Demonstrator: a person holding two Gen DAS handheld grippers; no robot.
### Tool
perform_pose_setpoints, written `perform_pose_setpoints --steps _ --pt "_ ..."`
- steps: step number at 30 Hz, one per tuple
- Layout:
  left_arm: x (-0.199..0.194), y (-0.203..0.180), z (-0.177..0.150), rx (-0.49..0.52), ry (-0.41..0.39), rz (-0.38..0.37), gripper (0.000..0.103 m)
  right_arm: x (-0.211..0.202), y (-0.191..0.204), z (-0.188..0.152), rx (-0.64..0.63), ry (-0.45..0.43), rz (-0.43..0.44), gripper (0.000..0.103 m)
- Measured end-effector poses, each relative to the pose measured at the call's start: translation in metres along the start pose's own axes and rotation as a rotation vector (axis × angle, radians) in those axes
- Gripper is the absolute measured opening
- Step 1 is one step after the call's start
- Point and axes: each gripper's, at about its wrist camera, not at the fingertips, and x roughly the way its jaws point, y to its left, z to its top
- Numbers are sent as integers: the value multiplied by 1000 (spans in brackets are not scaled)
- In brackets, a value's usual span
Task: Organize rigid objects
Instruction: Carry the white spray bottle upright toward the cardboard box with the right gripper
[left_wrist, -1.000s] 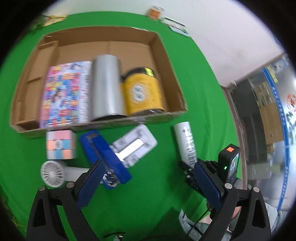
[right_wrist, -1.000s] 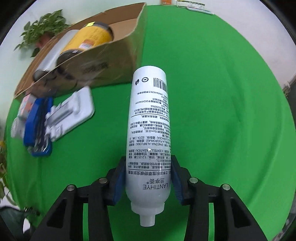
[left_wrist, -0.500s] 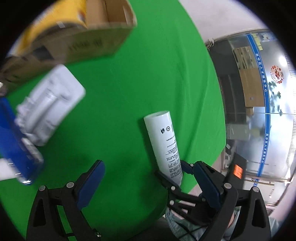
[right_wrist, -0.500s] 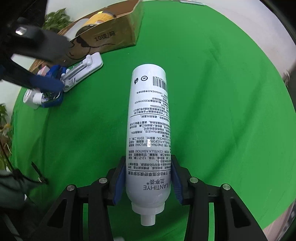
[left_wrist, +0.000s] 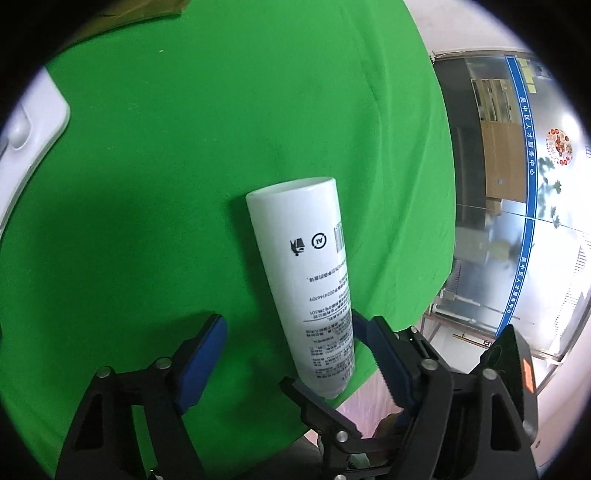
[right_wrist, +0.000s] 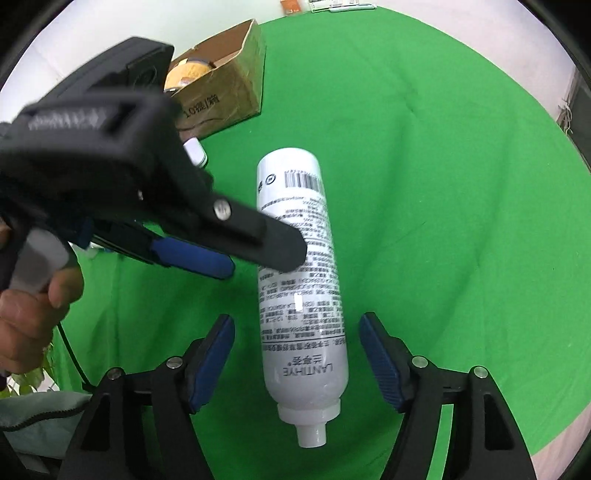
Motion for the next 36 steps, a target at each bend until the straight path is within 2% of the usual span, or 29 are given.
perform_pose_setpoints --steps 2,5,9,13,15,20,27,31,33,36 --pt "0 -1 3 -12 -2 -13 73 -2 -6 -1 11 2 12 69" --pt "-1 1 7 -24 -1 -28 68 -1 -11 -2 40 18 72 55" --pt "5 -5 8 -14 10 -6 67 -5 -4 -5 -6 11 63 43" --pt "5 -5 7 -14 13 -8 65 -6 2 -7 -45 12 55 43" --pt "7 -5 7 -16 25 -9 55 -6 4 -8 -57 13 49 43" --pt "3 0 5 -15 27 11 47 -7 7 -7 -63 12 45 43" --pt "0 1 2 4 21 20 46 0 27 -3 -61 23 40 43" --pt "-4 -2 1 27 10 25 45 5 19 15 -67 27 35 43" --pt "-6 -7 2 38 -1 29 45 17 23 21 -69 29 34 43" --pt "-19 -11 3 45 -30 25 45 10 32 29 -64 4 36 42"
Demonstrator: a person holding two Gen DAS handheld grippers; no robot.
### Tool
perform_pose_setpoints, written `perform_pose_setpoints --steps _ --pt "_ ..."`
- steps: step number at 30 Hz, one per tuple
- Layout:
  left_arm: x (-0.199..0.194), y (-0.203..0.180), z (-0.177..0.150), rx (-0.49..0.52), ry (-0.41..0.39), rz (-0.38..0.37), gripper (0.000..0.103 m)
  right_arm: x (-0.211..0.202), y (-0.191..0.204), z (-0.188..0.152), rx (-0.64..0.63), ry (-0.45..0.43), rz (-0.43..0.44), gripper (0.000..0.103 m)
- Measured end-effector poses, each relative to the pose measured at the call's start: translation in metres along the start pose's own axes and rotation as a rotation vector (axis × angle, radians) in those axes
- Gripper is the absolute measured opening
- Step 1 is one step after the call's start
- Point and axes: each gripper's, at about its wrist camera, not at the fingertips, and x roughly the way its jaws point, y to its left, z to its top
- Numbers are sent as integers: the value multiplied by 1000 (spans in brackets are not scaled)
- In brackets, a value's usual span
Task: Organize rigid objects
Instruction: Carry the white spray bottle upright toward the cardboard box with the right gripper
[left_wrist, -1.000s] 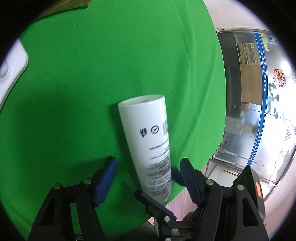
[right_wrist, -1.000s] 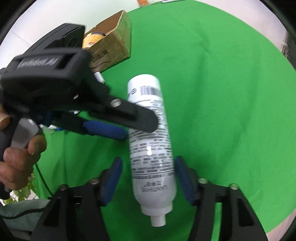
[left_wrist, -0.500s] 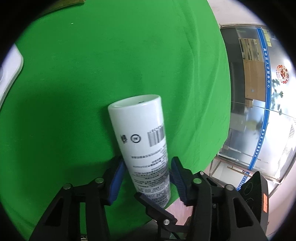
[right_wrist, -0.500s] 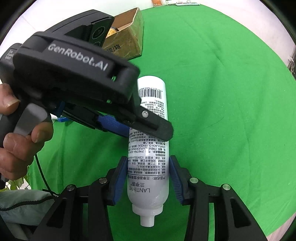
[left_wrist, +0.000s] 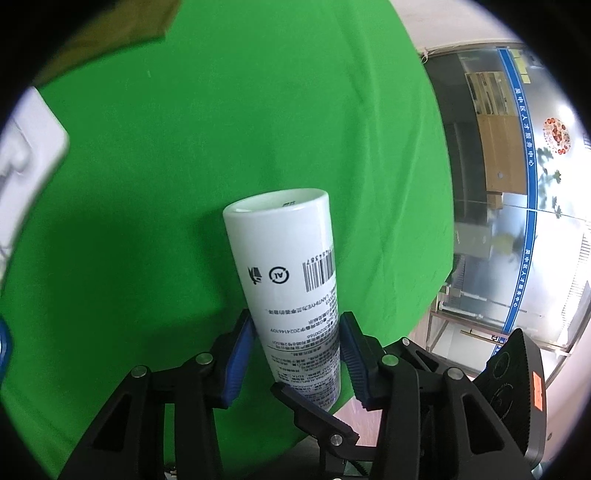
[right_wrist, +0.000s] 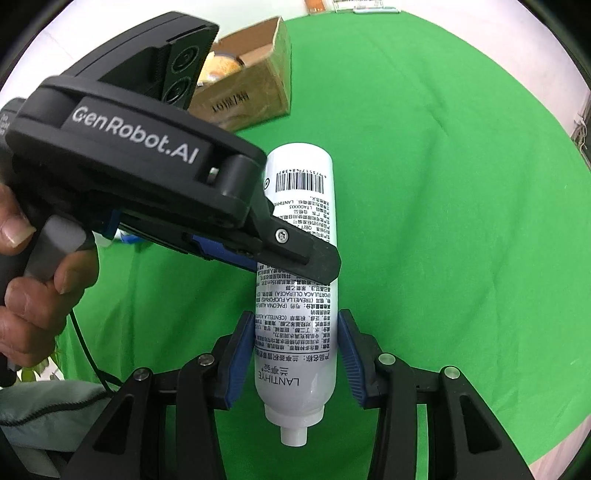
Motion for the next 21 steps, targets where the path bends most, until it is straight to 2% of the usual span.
perform_pose_setpoints --steps 5,13,21 --pt "-47 -14 0 36 -111 10 44 -24 13 28 -15 -71 12 42" --pt "-138 -13 7 17 -329 1 44 -56 57 106 -94 -164 46 42" --pt "-198 10 44 -15 -442 15 43 -47 90 193 -147 -196 84 42"
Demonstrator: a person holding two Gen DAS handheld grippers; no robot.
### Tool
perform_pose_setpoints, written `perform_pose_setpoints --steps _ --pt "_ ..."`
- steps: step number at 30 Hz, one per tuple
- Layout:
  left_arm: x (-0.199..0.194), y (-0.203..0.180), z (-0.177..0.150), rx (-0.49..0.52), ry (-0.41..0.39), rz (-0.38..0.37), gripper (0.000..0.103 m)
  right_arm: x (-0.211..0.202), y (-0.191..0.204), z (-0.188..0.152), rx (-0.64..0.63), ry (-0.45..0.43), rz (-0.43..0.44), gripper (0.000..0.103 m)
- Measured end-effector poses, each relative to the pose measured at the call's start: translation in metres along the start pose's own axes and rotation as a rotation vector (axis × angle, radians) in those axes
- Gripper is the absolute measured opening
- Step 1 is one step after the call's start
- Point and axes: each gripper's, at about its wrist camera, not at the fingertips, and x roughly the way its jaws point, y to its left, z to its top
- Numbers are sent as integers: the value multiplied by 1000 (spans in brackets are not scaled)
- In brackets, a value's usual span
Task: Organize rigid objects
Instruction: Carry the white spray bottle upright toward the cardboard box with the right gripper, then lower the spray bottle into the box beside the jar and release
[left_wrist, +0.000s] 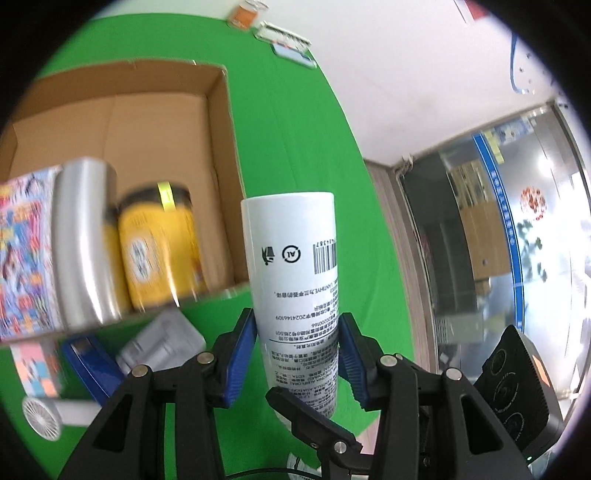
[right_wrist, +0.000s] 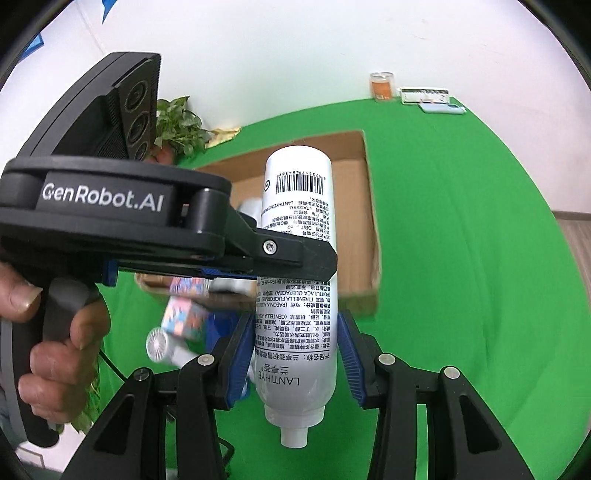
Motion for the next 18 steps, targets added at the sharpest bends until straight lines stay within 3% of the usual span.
perform_pose_setpoints --steps 8,18 --pt "8 9 48 -7 -17 18 43 49 3 56 -11 43 -13 42" --pt "50 47 78 -82 49 46 43 117 -27 76 41 133 -40 45"
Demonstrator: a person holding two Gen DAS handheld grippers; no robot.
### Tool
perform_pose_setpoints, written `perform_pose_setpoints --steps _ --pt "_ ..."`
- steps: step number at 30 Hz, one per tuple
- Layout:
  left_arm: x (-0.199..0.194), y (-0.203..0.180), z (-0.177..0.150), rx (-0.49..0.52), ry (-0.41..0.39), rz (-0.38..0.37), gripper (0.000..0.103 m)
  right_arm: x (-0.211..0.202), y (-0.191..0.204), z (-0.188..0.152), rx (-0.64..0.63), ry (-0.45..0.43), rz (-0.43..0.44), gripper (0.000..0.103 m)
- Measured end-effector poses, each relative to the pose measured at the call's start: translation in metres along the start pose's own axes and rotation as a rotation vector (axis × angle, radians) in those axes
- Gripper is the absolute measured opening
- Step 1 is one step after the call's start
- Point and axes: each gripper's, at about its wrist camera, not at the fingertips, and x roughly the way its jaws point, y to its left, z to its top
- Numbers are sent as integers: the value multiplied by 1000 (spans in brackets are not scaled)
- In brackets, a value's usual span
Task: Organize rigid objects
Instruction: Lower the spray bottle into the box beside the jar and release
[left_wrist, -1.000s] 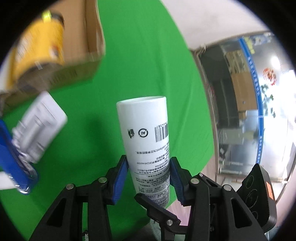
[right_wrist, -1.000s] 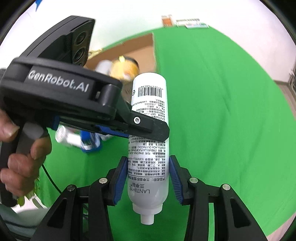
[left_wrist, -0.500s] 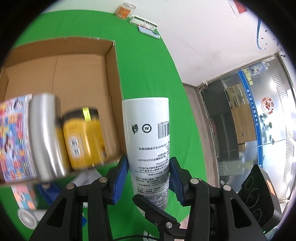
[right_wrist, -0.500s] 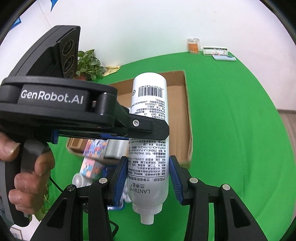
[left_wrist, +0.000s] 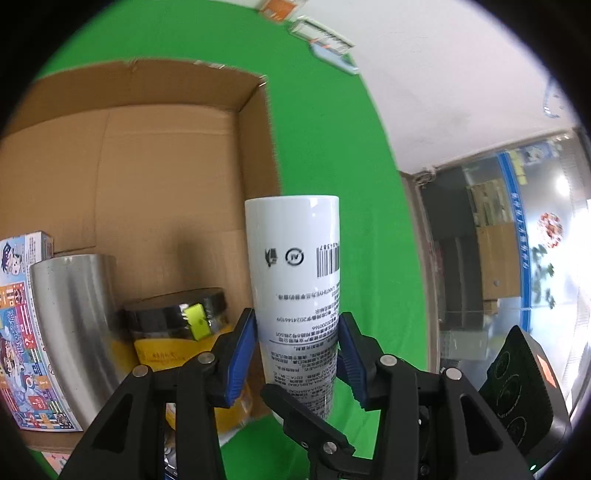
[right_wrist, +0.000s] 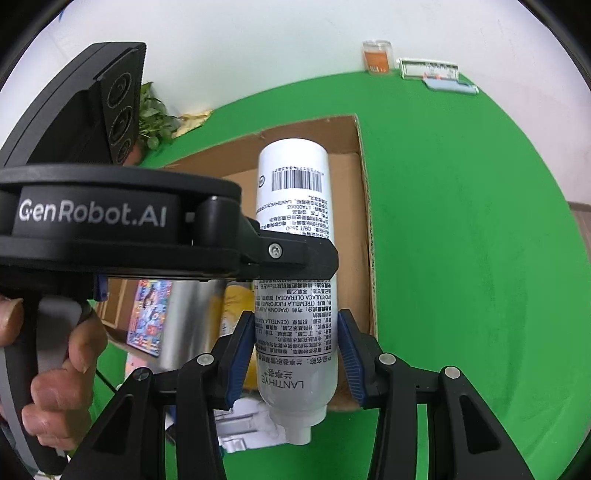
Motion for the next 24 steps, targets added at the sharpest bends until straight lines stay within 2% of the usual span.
perform_pose_setpoints --steps 1,2,3,4,8,10,11,12,14,16,17,18,19,20,21,23,24 --pt "1 2 -1 -12 2 5 43 9 -1 0 -1 33 -25 48" --pt "0 5 -2 -29 -3 1 44 17 -3 -1 6 64 -42 57" --pt "-4 7 -4 -39 -20 -2 46 17 -3 -3 15 73 -40 71" --pt "-12 7 -6 -37 -47 18 46 17 -6 -7 31 74 -35 81" --pt "-52 4 -24 48 -181 187 58 1 -8 -29 39 51 -36 86" --pt "-76 5 -41 81 -264 307 60 -7 -9 -43 58 46 -41 92" --pt "-85 6 -47 87 -298 360 60 -12 -8 -51 66 43 -46 93" --pt "-98 8 -59 85 -345 436 63 -18 -8 -55 70 40 -48 96" --pt "-121 16 -79 66 -401 537 70 -35 -6 -62 71 30 -52 98" --pt "-138 23 -99 47 -433 580 70 -52 -1 -67 64 5 -50 98" --pt "-146 25 -106 39 -442 590 68 -62 3 -70 57 -9 -38 94" --pt "-153 24 -117 38 -456 579 33 -75 6 -74 44 -23 -5 69" --pt "-159 25 -124 40 -452 553 3 -83 10 -71 32 -30 11 41" --pt "-165 29 -133 30 -435 533 3 -90 13 -72 18 -33 6 38" --pt "-169 29 -137 27 -436 522 2 -97 16 -75 8 -51 -14 39" --pt "-183 28 -156 47 -478 527 2 -110 17 -79 15 -81 -20 71" --pt "-187 27 -162 50 -493 541 11 -117 16 -81 33 -94 -30 103"
